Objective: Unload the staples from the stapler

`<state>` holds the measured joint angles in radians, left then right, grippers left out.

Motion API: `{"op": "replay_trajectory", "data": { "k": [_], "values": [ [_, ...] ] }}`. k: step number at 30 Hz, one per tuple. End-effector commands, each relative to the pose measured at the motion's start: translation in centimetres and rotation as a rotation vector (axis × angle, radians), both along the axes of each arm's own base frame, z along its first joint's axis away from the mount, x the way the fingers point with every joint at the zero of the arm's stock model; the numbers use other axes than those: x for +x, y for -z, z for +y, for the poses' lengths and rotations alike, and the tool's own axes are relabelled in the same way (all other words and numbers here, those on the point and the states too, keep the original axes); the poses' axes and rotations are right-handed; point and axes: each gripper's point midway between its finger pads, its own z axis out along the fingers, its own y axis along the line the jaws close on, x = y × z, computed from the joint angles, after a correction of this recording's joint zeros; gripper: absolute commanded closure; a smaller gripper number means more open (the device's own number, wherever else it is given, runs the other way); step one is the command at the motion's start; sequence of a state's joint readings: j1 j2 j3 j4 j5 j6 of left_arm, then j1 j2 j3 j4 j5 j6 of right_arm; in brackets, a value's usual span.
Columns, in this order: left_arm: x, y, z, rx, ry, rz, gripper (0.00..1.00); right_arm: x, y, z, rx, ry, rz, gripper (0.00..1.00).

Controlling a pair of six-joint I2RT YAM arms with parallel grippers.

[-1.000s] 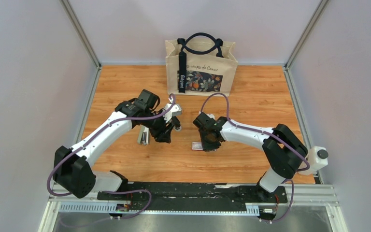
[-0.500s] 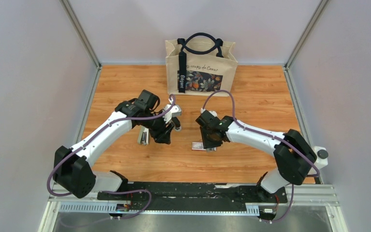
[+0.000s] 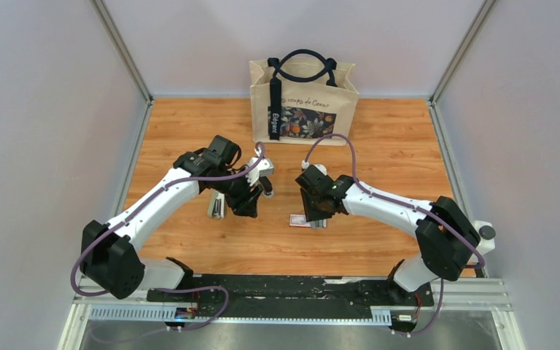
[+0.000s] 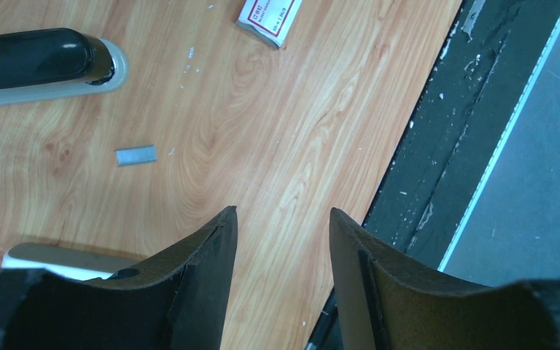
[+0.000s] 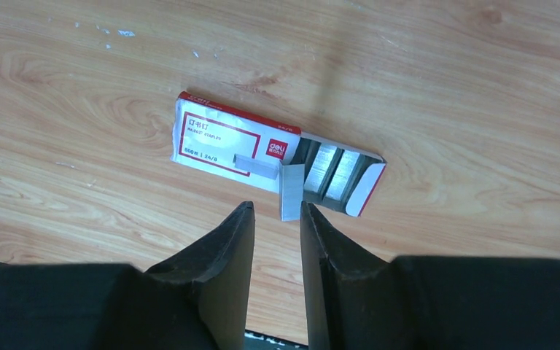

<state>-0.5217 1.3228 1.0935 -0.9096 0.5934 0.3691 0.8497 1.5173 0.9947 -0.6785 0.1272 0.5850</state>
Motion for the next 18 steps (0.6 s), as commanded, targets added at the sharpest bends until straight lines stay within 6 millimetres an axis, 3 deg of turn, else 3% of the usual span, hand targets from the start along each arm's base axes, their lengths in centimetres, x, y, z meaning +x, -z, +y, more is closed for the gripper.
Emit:
{"op": "replay_trajectory", "data": {
  "k": [1, 18],
  "values": [
    [0.5, -1.7, -0.6, -0.036, 0.03, -0.046, 0.43, 1.1, 0.5, 1.0, 0.017, -0.024, -0.039, 0.68],
    [0.4, -1.6, -0.6, -0.037, 0.034, -0.035, 0.45, 1.8, 2.9, 0.0, -0.062, -0.024, -0.048, 0.68]
  ]
}}
